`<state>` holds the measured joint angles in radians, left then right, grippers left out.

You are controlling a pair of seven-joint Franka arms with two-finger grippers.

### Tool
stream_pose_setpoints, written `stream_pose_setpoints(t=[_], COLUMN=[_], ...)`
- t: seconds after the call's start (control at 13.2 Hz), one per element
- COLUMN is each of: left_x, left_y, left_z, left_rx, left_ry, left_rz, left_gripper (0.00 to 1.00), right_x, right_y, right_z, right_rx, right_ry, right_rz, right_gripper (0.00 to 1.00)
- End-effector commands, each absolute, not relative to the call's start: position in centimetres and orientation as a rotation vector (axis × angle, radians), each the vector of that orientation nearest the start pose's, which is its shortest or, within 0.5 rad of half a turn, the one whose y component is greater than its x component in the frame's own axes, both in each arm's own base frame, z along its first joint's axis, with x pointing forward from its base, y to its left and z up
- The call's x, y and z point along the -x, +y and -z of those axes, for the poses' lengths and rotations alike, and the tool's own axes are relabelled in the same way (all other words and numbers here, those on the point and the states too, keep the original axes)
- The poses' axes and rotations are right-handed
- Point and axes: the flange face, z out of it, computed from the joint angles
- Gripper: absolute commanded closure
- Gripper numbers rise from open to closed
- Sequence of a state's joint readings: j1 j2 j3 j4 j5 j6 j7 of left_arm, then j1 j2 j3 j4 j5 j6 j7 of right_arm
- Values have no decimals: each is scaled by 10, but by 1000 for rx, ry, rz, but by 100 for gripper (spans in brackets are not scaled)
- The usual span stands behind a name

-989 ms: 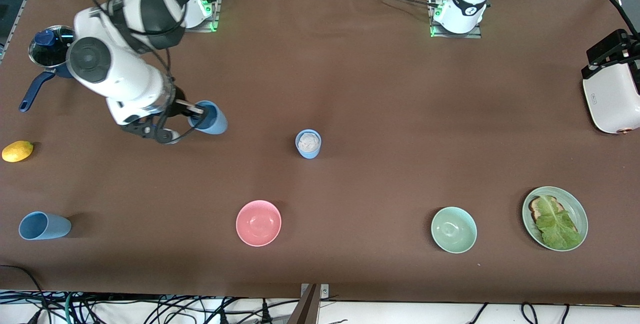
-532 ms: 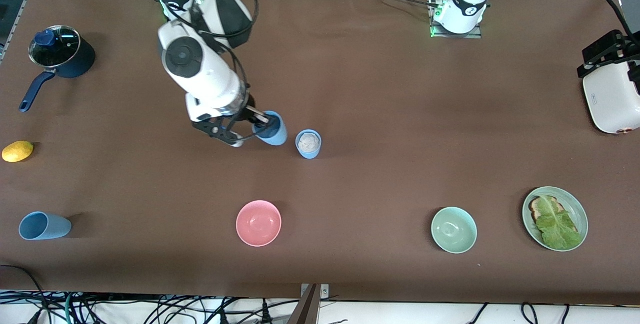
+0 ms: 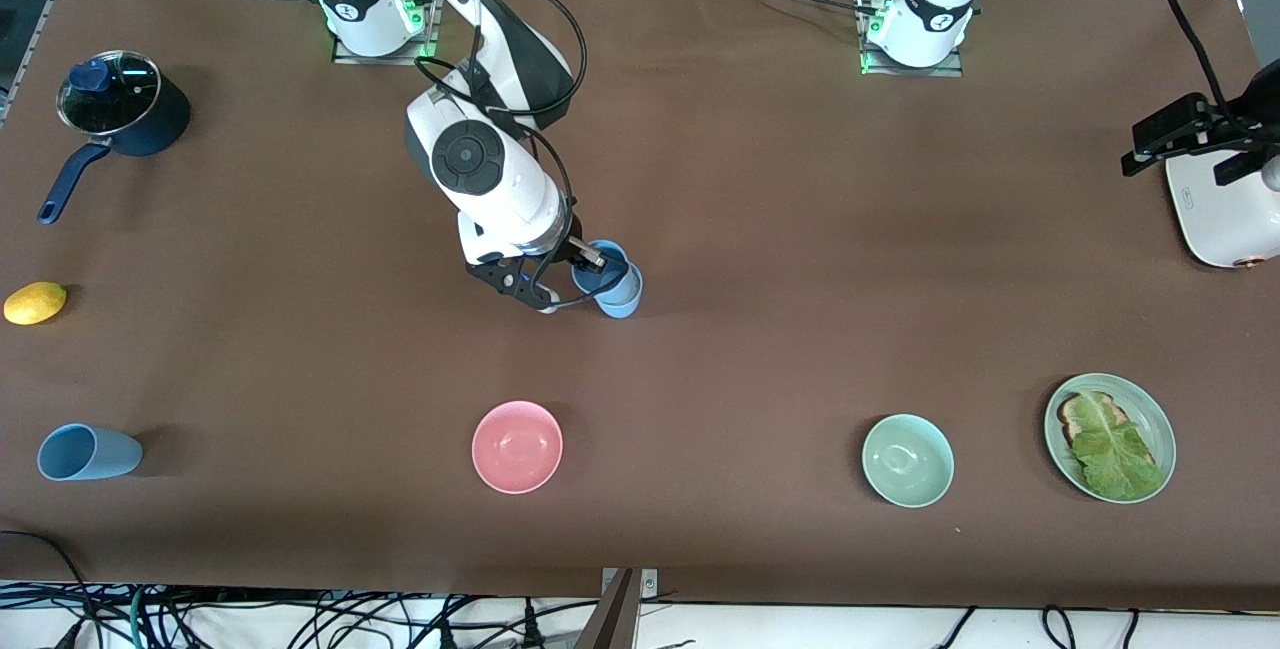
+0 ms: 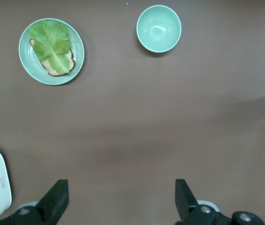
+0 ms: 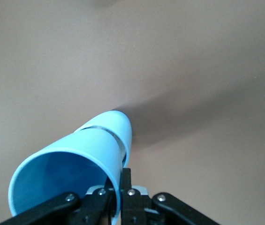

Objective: Stack blue cups with both arms
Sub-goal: 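Lower the blue cup into the tissue cup and open the right gripper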

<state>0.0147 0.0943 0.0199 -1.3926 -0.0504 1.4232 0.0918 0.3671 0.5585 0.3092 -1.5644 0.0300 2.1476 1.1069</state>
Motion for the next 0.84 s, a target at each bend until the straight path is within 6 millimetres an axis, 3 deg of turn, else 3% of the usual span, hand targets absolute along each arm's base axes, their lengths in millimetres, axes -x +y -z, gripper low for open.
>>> stream_pose_setpoints(t=[0.0,0.15,0.23,0.3,0.53,0.76], left_x=[-566,-569,-571,-572,-572,-570], left_y=[7,6,6,6,7,8], left_z=[-637,-629,-624,-621,-618,-617], left_rx=[3214,3214,3212,3210,3207,3202], left_ry=[120,121,111,110,108,110], left_rz=[-163,-187,-205,-215,-245,-267], left_gripper=[0,0,0,0,0,0], right_x=[-566,-566,-566,-564,-564,-571], right_y=[422,422,421,423,423,410], right_z=[-332,-332,-331,-332,-341,-376], right_rx=[2904,2905,2903,2909,2916,2917], right_ry=[732,730,738,729,715,684], right_rz=[-157,-159,-162,-153,-131,-42], right_gripper=[100,97,55,2,0,0])
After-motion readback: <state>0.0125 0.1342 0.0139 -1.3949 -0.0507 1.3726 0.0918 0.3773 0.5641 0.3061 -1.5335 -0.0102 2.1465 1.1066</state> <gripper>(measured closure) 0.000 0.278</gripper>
